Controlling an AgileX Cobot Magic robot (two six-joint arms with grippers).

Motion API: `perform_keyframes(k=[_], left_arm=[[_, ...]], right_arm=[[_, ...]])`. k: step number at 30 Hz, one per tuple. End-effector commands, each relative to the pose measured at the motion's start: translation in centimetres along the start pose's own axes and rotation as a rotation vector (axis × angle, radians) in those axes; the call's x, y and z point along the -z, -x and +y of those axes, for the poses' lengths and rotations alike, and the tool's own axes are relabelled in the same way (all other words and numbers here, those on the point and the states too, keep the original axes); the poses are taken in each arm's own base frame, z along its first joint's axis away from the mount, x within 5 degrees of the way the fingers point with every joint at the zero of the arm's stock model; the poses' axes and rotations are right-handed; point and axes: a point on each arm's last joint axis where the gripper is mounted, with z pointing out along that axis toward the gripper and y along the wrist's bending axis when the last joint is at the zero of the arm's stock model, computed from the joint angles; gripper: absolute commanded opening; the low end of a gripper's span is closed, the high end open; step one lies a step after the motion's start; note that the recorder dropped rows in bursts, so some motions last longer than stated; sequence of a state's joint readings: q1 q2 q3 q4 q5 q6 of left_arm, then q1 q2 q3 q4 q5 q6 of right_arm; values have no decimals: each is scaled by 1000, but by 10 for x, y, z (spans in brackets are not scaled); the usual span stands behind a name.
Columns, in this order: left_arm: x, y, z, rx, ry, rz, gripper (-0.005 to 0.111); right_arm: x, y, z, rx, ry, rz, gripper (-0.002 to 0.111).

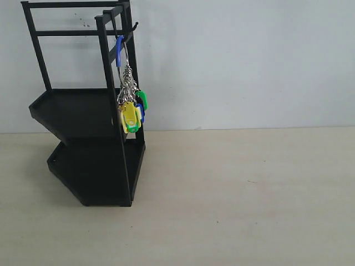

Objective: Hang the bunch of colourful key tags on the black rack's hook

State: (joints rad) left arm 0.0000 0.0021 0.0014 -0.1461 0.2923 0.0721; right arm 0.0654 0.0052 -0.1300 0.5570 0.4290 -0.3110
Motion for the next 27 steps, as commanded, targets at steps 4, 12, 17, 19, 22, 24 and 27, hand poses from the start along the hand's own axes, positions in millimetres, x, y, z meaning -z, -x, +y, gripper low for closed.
perform_keyframes(k=[4,12,17,19,22,24,27], left_arm=[[0,1,0,-8,1,-11,4],[0,1,0,-8,1,-11,4],[0,1,0,-8,1,-11,4],[0,1,0,-8,1,-11,4],[0,1,0,-8,1,-11,4],[0,1,0,-8,1,-11,4],[0,1,0,-8,1,-11,4]], right_arm=[[1,9,-3,-4,-34,-102,0],[-1,9,-7,-24,-63,-164,0],[-9,-12,-20,-96,-120,-177,0],[-10,-14,-22,-96,-136,-182,0],[-10,-19,-23,-62,-156,-122,0],[-10,-21,-25,-11,-176,-98,0],[-10,-24,-27,27,-201,-55,0]])
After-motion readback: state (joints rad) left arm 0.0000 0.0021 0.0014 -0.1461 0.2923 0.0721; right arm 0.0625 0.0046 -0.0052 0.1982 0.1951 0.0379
